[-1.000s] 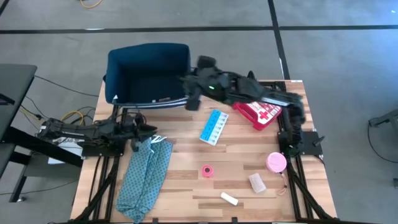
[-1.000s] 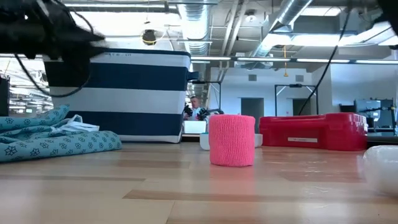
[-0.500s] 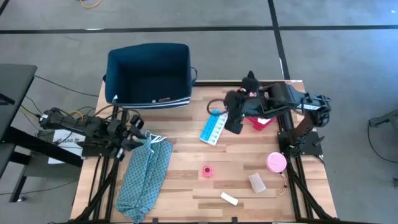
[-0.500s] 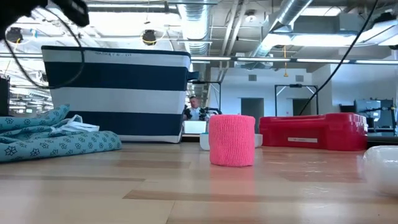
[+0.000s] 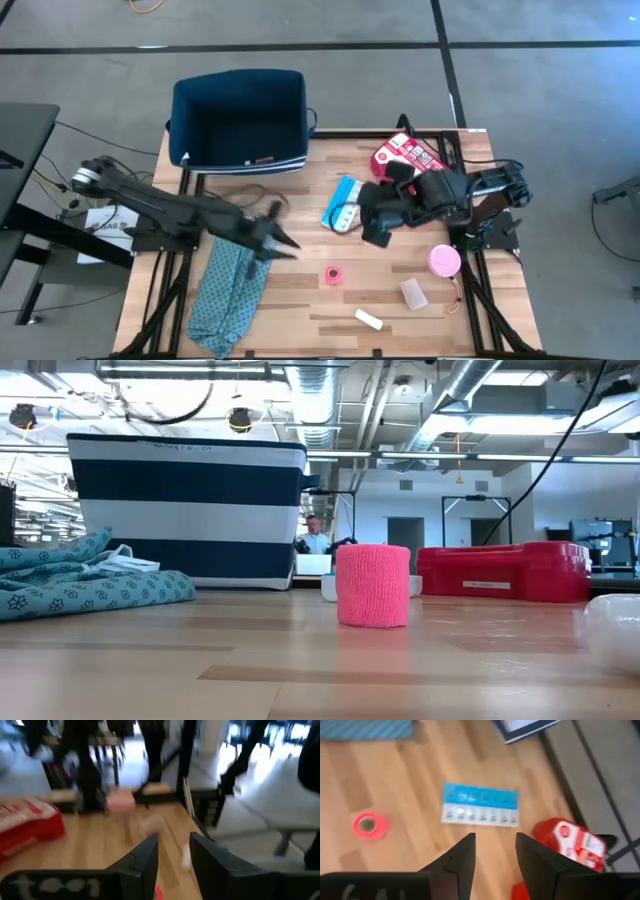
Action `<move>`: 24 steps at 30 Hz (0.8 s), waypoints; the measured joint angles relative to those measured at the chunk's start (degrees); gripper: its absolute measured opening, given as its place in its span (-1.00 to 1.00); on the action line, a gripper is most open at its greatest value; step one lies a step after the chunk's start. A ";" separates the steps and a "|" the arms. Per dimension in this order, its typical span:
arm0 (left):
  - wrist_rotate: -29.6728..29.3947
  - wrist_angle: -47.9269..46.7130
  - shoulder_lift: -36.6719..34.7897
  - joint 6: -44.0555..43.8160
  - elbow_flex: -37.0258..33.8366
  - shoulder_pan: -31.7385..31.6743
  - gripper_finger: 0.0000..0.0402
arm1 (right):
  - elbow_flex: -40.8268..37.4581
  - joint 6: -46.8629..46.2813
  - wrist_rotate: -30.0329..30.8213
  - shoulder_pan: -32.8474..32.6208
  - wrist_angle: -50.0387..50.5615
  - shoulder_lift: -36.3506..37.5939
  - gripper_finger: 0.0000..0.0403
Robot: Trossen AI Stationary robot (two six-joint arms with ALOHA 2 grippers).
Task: Pick & place medical supplies in basket/bin
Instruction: Put the pink bandage into the blue bin
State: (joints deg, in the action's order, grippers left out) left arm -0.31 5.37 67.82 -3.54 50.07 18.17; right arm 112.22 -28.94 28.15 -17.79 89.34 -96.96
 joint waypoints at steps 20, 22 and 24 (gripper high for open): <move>-7.23 -23.97 44.38 -5.40 32.29 7.76 -0.50 | -1.78 -10.12 0.65 -14.65 0.63 0.45 -0.38; -9.45 -23.78 46.04 -5.09 32.85 7.79 -0.50 | -1.78 -10.13 0.65 -15.20 0.56 0.45 -0.39; -12.65 -24.10 47.20 -4.97 32.86 7.58 -0.50 | -1.78 -10.14 0.65 -15.51 0.39 0.45 -0.40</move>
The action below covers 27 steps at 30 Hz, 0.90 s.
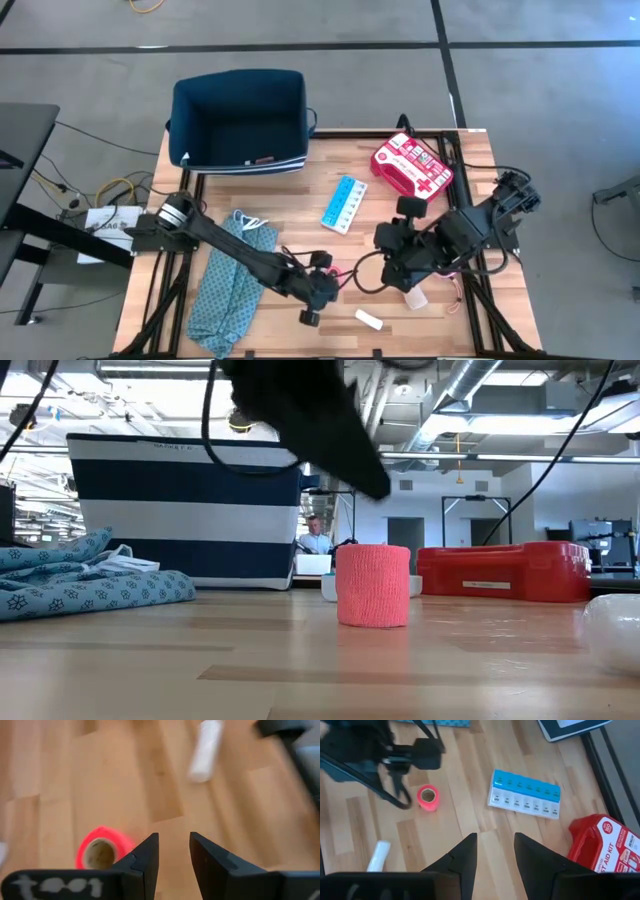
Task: Pick & place medical supplies in basket/bin
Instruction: Put the pink bandage into the blue bin
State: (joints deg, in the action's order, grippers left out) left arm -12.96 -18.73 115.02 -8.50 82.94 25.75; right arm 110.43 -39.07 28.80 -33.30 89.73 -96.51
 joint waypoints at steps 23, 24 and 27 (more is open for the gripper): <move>0.44 -1.79 1.12 -0.42 -1.98 -3.95 -0.50 | 0.00 0.00 1.49 0.02 -0.24 0.00 -0.39; 0.56 -1.65 1.12 -0.21 -1.99 -3.94 -0.50 | 0.00 0.00 1.49 0.02 -0.23 0.00 -0.39; 0.49 -1.38 1.13 0.40 -1.56 -3.95 -0.50 | 0.00 0.00 1.49 0.04 -0.22 0.00 -0.39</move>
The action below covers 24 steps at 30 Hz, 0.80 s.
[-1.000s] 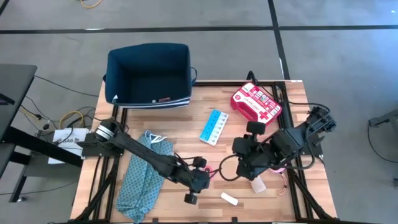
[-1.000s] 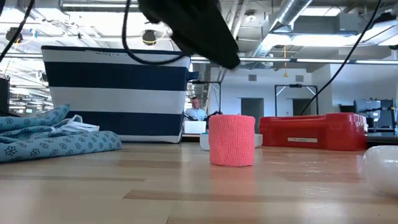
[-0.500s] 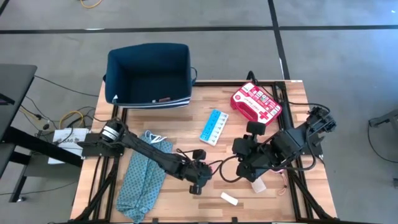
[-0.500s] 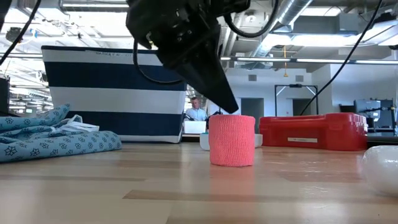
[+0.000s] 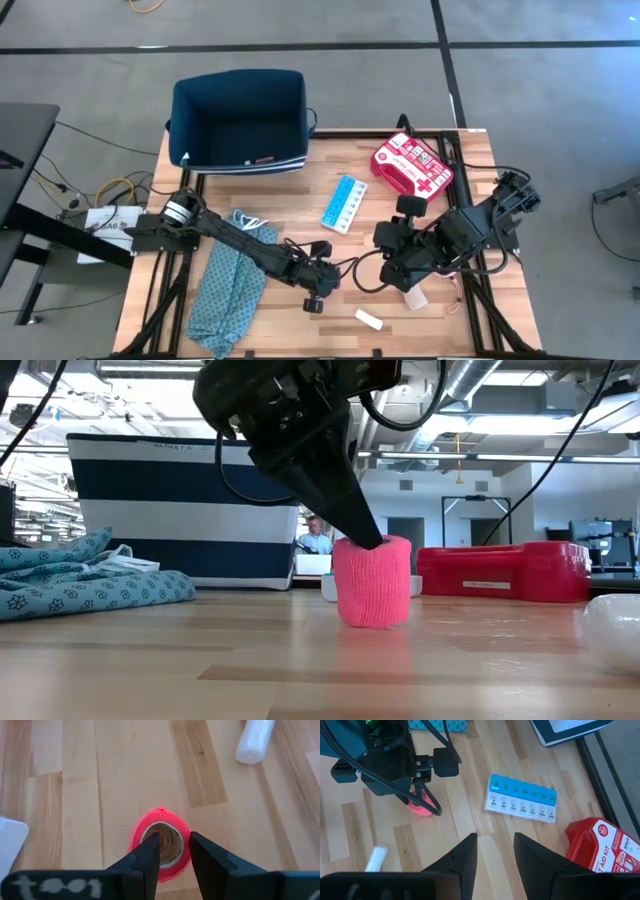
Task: Pick & place medical supplies in basket/bin
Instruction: Put the pink bandage into the blue bin
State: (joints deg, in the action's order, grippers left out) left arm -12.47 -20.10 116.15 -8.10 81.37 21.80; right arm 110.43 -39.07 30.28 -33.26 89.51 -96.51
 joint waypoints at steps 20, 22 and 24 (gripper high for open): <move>5.87 -3.35 0.23 7.61 2.48 -0.98 -0.47 | 0.00 0.02 -0.02 0.00 0.00 0.00 -0.40; 5.83 -2.60 0.23 10.12 2.48 -0.96 -0.43 | 0.00 0.01 -0.02 0.00 0.00 0.00 -0.39; 5.84 -2.05 0.23 10.80 2.50 -0.92 -0.38 | 0.00 0.02 -0.02 0.00 -0.02 0.00 -0.39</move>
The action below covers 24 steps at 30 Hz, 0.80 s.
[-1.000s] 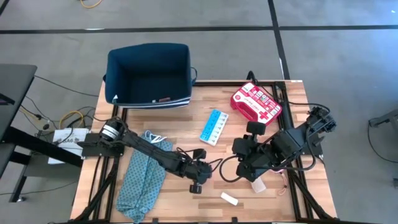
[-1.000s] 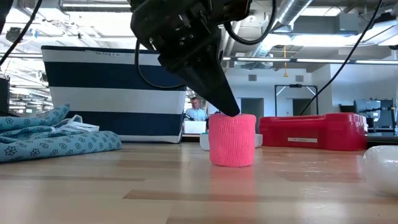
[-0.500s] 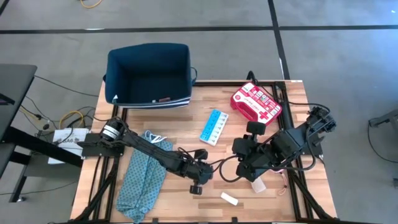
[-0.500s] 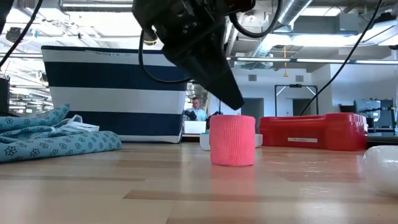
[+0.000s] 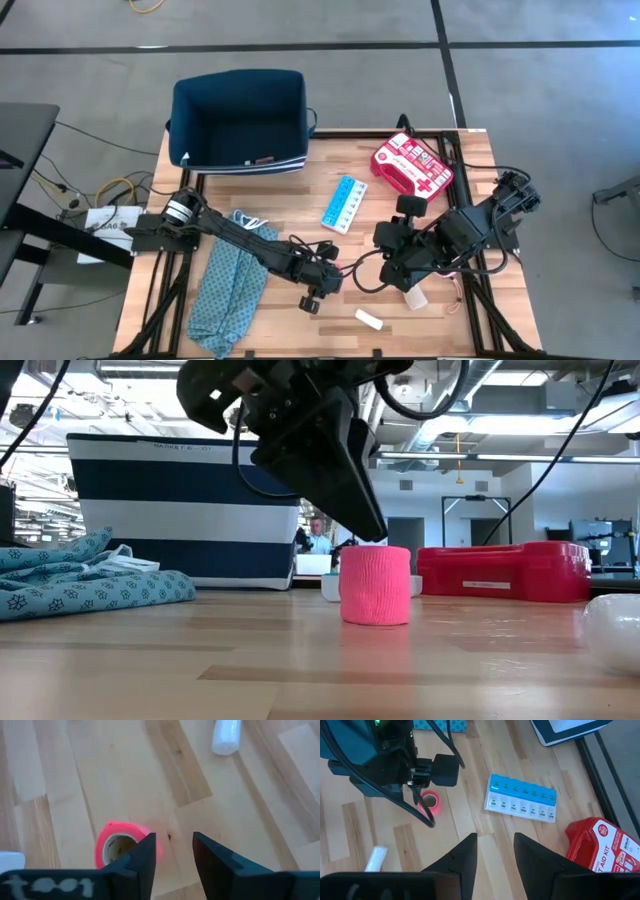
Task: Pick & place medical supplies in basket/bin
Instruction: Put the pink bandage into the blue bin
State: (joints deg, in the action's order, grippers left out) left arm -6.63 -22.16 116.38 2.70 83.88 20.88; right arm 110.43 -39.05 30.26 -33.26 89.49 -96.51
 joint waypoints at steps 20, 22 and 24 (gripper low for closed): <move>-4.27 0.85 0.00 1.66 0.02 0.26 -0.12 | -0.02 0.00 0.02 0.00 0.00 0.00 -0.40; -4.16 0.83 0.00 1.03 -0.55 0.17 -0.12 | -0.02 0.00 0.00 0.00 0.00 0.00 -0.40; -4.18 0.64 0.00 0.81 -1.37 0.12 -0.12 | -0.02 0.00 0.02 0.00 -0.01 0.00 -0.40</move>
State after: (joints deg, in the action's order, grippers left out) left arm -10.81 -21.52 116.38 3.51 82.50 21.01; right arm 110.41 -39.05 30.28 -33.26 89.49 -96.51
